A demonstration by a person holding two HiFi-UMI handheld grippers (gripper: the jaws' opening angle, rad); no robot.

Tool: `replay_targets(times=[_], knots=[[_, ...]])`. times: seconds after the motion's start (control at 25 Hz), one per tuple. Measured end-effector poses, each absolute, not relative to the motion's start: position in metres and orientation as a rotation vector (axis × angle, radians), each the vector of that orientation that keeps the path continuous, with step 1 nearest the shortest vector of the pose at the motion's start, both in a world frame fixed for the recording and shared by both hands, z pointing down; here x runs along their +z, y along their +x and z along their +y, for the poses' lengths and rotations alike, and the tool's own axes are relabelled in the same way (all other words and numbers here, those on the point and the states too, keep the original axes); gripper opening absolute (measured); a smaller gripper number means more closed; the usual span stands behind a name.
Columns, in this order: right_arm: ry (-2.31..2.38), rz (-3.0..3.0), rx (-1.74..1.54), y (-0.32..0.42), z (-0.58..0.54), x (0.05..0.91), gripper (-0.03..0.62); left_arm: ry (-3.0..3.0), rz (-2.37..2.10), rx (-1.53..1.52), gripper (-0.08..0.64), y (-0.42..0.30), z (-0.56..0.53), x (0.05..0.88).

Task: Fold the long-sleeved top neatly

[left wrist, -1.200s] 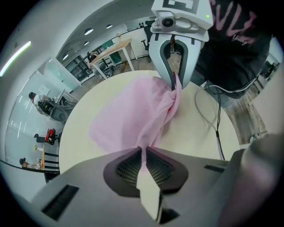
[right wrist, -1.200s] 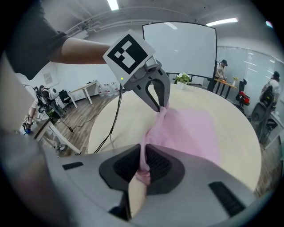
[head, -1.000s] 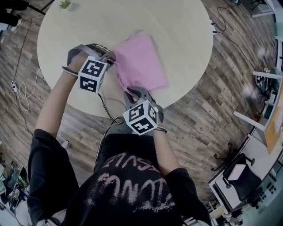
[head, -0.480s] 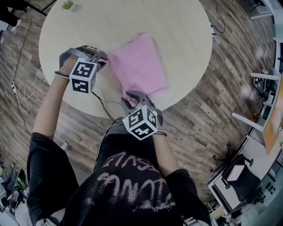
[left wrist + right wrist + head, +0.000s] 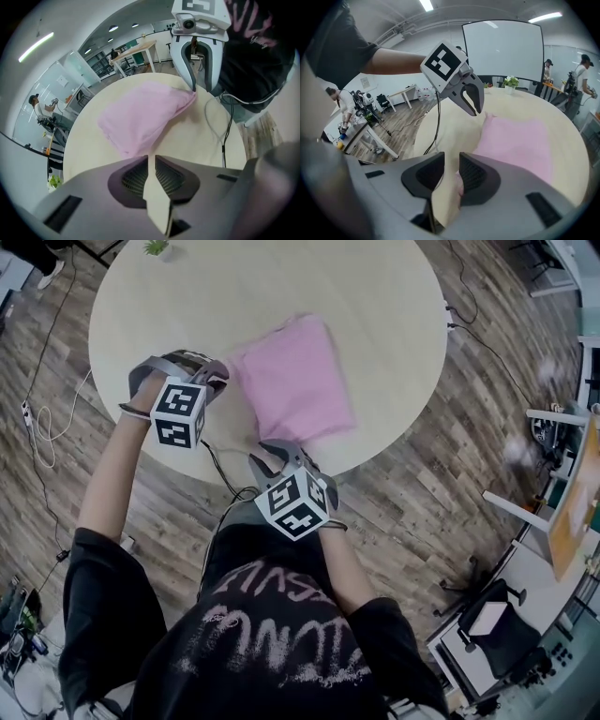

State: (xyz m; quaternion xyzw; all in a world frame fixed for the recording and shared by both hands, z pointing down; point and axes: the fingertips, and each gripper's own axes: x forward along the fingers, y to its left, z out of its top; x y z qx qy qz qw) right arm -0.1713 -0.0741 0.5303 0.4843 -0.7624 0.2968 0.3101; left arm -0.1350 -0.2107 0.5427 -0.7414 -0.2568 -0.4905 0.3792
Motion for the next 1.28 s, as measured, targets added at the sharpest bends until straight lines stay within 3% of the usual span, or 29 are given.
replay_targets(times=[0.64,1.28], knots=[[1.326,-2.125,0.668,-0.133,-0.018,0.493,0.006,-2.444,-0.142,-1.223,0.012,-0.150,-0.149,0.485],[1.545,-2.243,0.541,-0.076,0.041,0.431,0.006,-2.668,0.375,-1.029,0.012,-0.166,-0.073,0.431]])
